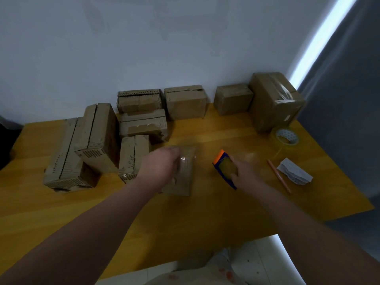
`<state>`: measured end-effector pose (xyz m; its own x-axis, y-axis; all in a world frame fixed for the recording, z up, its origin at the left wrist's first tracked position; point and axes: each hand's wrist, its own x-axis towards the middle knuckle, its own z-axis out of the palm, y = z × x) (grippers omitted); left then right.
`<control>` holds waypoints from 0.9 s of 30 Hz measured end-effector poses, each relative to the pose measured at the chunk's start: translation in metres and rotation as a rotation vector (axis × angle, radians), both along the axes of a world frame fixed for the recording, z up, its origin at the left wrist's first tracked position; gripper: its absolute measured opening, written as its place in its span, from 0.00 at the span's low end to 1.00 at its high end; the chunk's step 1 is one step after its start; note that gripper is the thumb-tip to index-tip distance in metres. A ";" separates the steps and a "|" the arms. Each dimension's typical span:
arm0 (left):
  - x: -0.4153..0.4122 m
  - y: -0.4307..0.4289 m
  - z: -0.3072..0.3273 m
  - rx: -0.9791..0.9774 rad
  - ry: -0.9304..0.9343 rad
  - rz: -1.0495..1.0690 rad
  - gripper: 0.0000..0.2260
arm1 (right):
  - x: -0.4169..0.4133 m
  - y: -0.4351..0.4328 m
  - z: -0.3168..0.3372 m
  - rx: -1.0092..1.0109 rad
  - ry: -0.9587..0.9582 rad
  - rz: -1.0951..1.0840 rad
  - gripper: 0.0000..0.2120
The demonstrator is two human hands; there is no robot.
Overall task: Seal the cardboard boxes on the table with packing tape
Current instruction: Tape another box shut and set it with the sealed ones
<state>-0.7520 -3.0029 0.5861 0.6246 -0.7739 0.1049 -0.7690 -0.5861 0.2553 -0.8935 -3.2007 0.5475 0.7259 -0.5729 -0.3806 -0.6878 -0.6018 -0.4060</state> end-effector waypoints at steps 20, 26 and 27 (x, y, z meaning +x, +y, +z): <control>-0.017 0.015 -0.004 -0.015 -0.165 -0.123 0.12 | 0.001 0.039 -0.006 -0.223 -0.223 0.320 0.25; -0.028 0.026 -0.029 0.033 0.076 -0.164 0.23 | -0.003 0.047 -0.014 -0.349 -0.471 0.456 0.22; -0.028 0.028 -0.030 0.059 0.084 -0.171 0.26 | -0.004 0.048 -0.015 -0.368 -0.493 0.486 0.22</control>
<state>-0.7805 -2.9746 0.5562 0.4885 -0.8725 0.0089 -0.8358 -0.4649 0.2920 -0.8979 -3.1530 0.5327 0.9634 -0.1745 0.2034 -0.1052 -0.9444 -0.3117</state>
